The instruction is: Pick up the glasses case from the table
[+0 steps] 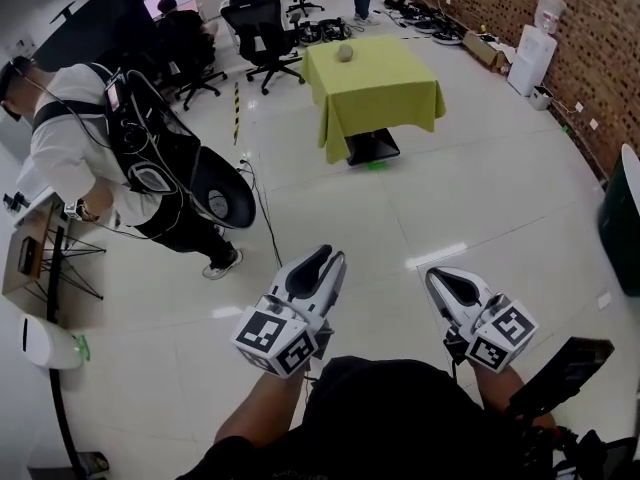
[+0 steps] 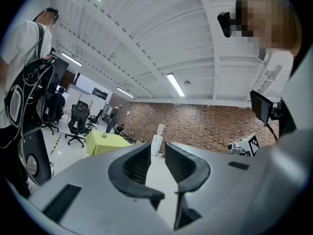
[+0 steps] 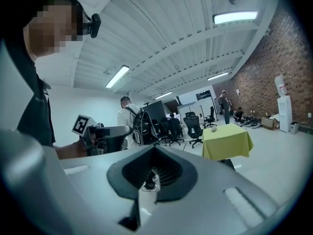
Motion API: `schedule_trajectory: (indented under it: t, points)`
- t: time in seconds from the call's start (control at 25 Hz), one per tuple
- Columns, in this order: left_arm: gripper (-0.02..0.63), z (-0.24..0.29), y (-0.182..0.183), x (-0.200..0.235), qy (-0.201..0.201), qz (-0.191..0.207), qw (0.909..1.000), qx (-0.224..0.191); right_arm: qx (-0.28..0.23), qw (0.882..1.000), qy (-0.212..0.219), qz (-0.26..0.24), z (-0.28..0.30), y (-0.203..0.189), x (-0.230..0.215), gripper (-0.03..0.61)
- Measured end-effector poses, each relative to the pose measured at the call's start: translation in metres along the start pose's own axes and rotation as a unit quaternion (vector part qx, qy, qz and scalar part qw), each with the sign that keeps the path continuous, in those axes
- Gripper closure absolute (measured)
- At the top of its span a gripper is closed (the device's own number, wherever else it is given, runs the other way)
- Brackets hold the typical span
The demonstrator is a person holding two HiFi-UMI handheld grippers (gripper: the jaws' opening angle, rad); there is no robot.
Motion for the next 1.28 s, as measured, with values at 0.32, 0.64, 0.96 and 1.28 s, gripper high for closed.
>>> schedule_trajectory:
  t: [0.32,0.64,0.96,1.28]
  points:
    - [0.525,0.001,0.000,0.047,0.019,-0.025,0.9995,-0.003,0.014,1.000,0.009,-0.007,0.052,0.012,-0.003,0.577]
    - [0.532,0.013,-0.019,0.065,0.016,-0.046,0.9987,0.014,0.026,1.000,-0.011,0.010,0.062,-0.001,-0.015,0.577]
    - [0.534,0.028,-0.022,0.080,0.031,-0.053,0.9975,0.034,0.030,0.999,-0.007,0.037,0.084,-0.004,-0.041,0.577]
    - [0.534,0.061,-0.010,0.090,0.033,-0.027,0.9982,0.043,0.007,0.999,0.013,0.039,0.110,0.005,-0.072,0.577]
Point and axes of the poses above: the fingertips, and each gripper's own axes: z forward along the fingers, x to its left, y out of its top, the point moved 9 cm from there along -z, backward along the fingers, and after that the axes turned 1 degree about -y, right-handed, at the moved point
